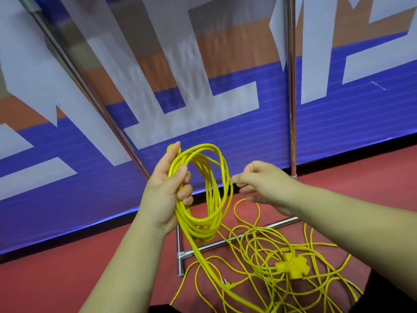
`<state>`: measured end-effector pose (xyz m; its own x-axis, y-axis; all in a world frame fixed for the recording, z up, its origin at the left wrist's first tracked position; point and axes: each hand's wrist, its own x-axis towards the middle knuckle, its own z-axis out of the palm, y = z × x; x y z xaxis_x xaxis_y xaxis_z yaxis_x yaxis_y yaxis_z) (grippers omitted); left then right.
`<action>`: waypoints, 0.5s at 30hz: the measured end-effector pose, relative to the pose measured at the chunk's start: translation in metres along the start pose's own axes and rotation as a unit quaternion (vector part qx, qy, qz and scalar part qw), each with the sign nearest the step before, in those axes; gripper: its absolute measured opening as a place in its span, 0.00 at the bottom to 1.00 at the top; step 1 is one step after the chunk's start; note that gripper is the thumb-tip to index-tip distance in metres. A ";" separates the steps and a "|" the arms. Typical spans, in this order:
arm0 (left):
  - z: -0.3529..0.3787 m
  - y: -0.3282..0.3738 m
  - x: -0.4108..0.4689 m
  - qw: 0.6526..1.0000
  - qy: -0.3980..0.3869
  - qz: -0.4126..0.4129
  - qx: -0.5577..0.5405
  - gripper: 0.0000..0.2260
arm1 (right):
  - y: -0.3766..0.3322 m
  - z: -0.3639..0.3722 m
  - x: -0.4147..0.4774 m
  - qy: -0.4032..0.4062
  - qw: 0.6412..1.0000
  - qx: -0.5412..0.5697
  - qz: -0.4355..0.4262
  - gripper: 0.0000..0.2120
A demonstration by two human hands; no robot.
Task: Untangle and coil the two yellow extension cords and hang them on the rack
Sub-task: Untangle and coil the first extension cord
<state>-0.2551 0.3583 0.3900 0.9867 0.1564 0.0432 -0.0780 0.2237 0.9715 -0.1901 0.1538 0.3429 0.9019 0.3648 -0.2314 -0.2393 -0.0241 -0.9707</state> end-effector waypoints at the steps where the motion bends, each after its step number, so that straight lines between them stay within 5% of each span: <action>1: 0.002 -0.001 -0.001 1.000 -0.012 -0.001 0.003 0.25 | 0.002 0.003 0.003 0.006 1.000 0.010 0.011 0.15; 6: 0.006 -0.001 -0.003 0.999 -0.046 -0.015 -0.017 0.29 | 0.009 0.023 0.009 0.002 0.997 0.082 0.002 0.14; 15: -0.017 0.019 0.005 0.992 -0.002 0.016 -0.121 0.34 | 0.028 0.004 0.022 0.079 0.997 0.013 0.023 0.18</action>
<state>-0.2540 0.3793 0.4044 0.9836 0.1644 0.0747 -0.1414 0.4437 0.8850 -0.1786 0.1648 0.3106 0.9347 0.2128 -0.2846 -0.2887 -0.0124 -0.9573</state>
